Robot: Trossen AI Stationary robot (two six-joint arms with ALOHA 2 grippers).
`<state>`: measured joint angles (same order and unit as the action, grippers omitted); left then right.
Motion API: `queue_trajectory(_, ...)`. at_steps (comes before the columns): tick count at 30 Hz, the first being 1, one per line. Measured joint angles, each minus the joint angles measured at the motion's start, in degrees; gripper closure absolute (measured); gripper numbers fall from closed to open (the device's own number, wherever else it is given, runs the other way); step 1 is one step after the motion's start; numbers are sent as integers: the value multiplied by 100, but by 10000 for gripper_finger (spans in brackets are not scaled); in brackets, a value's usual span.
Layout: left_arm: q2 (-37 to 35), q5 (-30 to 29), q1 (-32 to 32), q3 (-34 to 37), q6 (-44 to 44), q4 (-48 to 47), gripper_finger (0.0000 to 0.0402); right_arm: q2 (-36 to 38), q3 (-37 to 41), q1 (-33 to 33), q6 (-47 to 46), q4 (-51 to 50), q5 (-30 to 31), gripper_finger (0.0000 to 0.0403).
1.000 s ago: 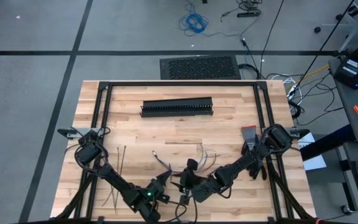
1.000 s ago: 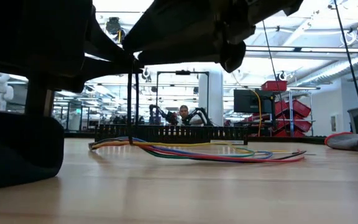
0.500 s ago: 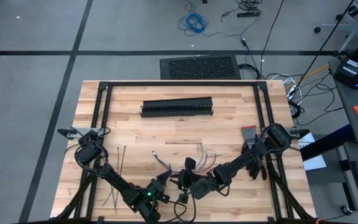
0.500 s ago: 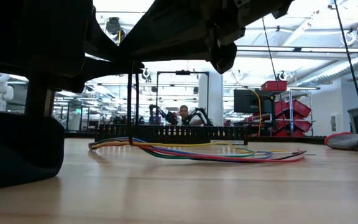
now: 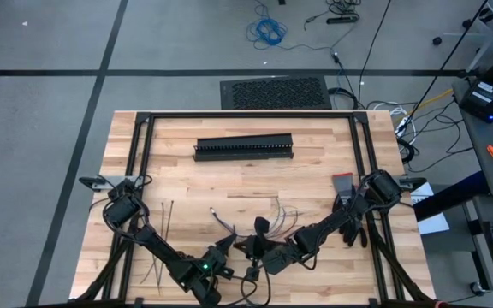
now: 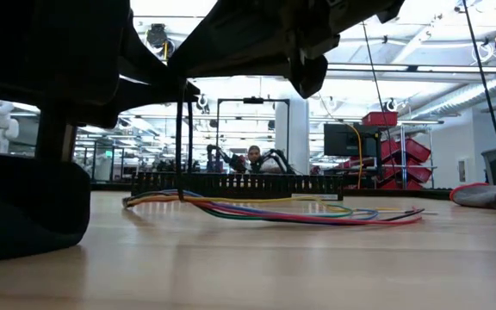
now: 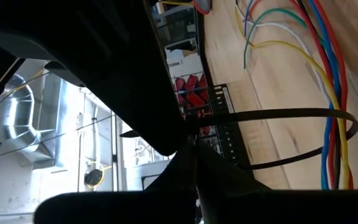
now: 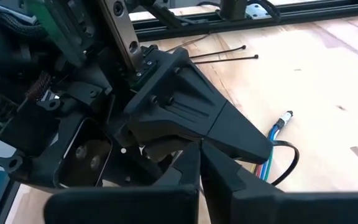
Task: Ziptie cables
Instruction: Wrap the zip tie around the cable wires
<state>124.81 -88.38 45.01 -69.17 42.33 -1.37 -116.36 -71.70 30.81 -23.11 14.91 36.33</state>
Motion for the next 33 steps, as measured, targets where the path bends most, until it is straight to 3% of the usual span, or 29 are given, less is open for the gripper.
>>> queue_trajectory(11, -2, 158, -6, 0, -304, -6, 402, 90, 0, 92, 468, 80, 978, 403)
queue_trajectory(33, 311, 288, 87, -9, -288, 371, 402, 190, 2, -49, 1736, 836, 1800, 403)
